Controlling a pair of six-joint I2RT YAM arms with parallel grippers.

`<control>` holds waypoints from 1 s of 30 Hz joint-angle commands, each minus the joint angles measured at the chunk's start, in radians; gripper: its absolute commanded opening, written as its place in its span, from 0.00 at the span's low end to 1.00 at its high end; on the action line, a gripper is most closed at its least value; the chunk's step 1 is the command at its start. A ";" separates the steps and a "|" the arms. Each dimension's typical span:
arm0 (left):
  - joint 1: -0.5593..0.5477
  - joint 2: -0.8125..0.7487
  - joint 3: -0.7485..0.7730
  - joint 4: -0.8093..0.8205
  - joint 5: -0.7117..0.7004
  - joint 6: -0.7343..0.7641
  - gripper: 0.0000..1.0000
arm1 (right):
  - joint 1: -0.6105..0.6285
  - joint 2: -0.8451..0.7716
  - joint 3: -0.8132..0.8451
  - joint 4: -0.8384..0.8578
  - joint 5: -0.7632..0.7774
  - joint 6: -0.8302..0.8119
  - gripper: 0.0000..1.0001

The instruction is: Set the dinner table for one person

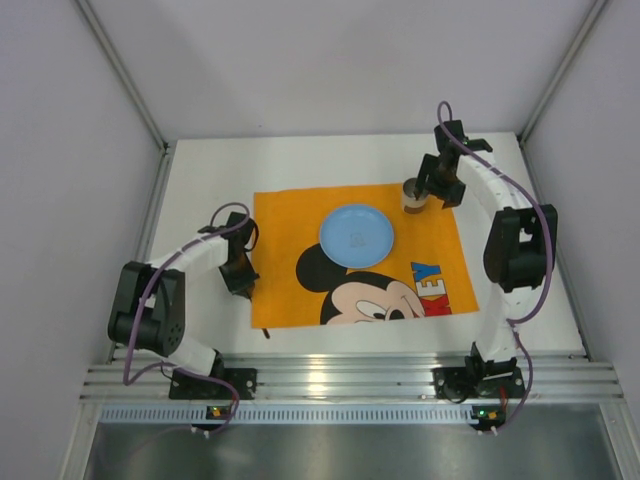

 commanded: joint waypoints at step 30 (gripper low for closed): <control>-0.218 0.352 0.578 0.014 -0.013 0.256 0.00 | -0.513 -0.523 -0.499 -0.029 -0.073 0.011 1.00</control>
